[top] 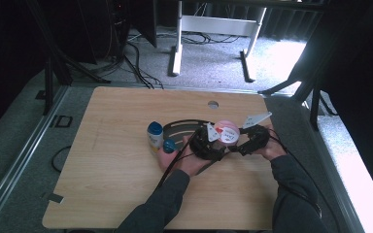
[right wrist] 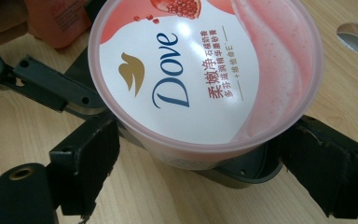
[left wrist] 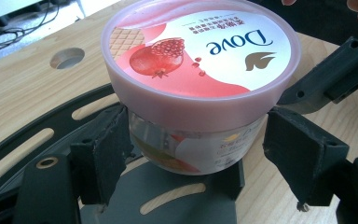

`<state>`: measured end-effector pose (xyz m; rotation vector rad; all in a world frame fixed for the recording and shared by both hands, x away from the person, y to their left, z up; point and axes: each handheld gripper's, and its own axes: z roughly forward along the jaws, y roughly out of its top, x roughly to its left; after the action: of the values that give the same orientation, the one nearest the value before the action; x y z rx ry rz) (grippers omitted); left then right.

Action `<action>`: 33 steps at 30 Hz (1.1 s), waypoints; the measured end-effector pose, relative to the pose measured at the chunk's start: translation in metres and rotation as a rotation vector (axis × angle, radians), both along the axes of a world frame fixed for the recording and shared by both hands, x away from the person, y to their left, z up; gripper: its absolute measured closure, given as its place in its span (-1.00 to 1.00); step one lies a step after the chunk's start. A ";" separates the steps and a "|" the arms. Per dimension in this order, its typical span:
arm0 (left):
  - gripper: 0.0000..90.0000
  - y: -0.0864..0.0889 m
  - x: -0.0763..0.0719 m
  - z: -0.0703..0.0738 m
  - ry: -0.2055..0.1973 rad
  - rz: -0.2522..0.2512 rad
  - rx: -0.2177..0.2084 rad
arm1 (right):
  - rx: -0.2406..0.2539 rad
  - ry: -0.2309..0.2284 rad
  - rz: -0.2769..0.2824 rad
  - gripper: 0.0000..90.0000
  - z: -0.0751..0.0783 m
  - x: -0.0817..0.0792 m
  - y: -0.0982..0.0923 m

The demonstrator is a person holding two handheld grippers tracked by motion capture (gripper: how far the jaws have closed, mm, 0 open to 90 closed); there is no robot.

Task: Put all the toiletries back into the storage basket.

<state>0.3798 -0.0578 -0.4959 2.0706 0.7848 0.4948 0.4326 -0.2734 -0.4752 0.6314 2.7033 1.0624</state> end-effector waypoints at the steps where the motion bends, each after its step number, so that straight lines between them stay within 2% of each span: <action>1: -0.48 0.000 0.000 0.000 0.000 0.002 -0.001 | -0.003 0.000 -0.002 -0.72 0.000 0.000 0.000; 13: -0.48 -0.003 0.006 -0.003 0.015 0.008 0.007 | -0.032 0.007 0.005 -0.69 -0.001 0.007 0.000; 24: -0.48 -0.004 0.011 -0.003 0.010 0.025 0.016 | -0.052 0.006 0.004 -0.64 0.001 0.013 0.001; 29: -0.48 -0.005 0.014 -0.004 0.011 0.033 0.026 | -0.049 0.014 0.009 -0.54 0.000 0.015 -0.002; 33: -0.48 -0.006 0.015 -0.006 0.015 0.034 0.031 | -0.059 0.016 0.004 -0.54 -0.002 0.017 -0.002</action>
<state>0.3949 -0.0642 -0.5021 2.0950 0.8269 0.5135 0.4491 -0.2757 -0.4775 0.6272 2.7393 0.9787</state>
